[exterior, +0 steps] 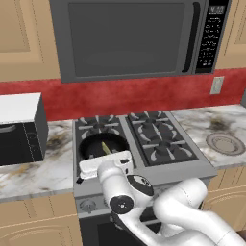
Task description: Pick up the butter stick and place it in the pan. Then turn on the burner for the pan.
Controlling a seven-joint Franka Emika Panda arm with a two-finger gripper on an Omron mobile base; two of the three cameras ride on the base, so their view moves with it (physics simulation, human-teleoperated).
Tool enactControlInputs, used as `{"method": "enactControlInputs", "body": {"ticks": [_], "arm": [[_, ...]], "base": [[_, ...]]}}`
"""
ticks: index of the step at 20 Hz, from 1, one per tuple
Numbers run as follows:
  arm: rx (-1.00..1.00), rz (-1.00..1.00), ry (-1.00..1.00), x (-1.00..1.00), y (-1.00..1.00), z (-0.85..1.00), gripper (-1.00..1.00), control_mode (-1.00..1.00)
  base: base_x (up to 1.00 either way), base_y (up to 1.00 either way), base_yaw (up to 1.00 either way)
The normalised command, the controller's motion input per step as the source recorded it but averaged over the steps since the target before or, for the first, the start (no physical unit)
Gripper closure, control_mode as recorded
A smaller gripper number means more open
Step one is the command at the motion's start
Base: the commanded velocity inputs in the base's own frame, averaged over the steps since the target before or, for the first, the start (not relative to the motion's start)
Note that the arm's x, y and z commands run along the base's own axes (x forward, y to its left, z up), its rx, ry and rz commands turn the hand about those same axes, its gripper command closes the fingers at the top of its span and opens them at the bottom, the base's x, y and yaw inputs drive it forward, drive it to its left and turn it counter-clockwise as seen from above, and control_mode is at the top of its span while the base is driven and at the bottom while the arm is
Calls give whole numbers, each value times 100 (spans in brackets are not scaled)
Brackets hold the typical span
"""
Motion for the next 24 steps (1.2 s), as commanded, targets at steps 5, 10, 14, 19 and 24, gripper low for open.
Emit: {"method": "enactControlInputs", "body": {"ticks": [5, 10, 14, 19, 24], "arm": [[11, 0, -9, -26, 12, -16, -100, -100], [12, 0, -7, -27, 14, -17, -100, -100], [11, 0, -6, -24, 22, -14, -100, -100], [11, 0, -7, -17, 25, -12, -100, -100], [14, 0, -5, -15, 2, -24, -100, -100]], "base": [[0, 0, 0], [0, 0, 0], [0, 0, 0], [0, 0, 0], [0, 0, 0]]}}
